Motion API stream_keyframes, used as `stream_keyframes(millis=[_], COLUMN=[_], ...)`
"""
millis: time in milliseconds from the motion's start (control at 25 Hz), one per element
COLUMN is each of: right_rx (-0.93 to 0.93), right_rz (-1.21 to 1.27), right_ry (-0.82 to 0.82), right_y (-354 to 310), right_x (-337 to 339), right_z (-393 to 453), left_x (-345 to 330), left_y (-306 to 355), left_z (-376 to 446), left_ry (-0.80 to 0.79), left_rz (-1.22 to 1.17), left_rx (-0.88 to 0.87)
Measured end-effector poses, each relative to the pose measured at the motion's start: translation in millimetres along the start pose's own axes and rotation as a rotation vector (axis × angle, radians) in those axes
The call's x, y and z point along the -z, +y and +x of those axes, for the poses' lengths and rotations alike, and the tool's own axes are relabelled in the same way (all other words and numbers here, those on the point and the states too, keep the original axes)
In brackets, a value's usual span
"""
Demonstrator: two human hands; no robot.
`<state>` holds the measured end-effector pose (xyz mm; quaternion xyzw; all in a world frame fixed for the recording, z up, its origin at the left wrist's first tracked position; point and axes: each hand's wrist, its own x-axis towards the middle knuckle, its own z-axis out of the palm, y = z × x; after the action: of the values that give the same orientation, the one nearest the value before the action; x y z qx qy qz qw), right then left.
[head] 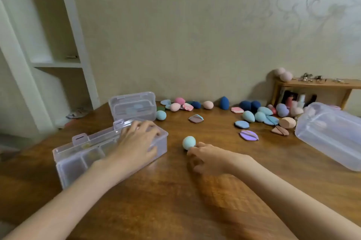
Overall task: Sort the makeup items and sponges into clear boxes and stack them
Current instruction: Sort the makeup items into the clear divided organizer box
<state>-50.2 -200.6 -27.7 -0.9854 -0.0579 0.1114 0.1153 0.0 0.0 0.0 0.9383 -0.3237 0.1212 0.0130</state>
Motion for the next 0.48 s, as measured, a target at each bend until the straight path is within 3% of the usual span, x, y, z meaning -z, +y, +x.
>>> stream_keyframes(millis=[200,480], right_rx=[-0.056,-0.097], right_rz=[-0.102,-0.098], right_ry=[0.048,0.118], right_y=[-9.3,-6.5], right_x=[-2.9,-2.6], right_z=[15.2,46.8], left_x=[-2.6,-21.0], left_y=[-47.0,-27.2], left_z=[-20.4,-19.2], left_ry=[-0.020,0.078], left_rz=[0.016,-0.194], left_rx=[0.307,0.172])
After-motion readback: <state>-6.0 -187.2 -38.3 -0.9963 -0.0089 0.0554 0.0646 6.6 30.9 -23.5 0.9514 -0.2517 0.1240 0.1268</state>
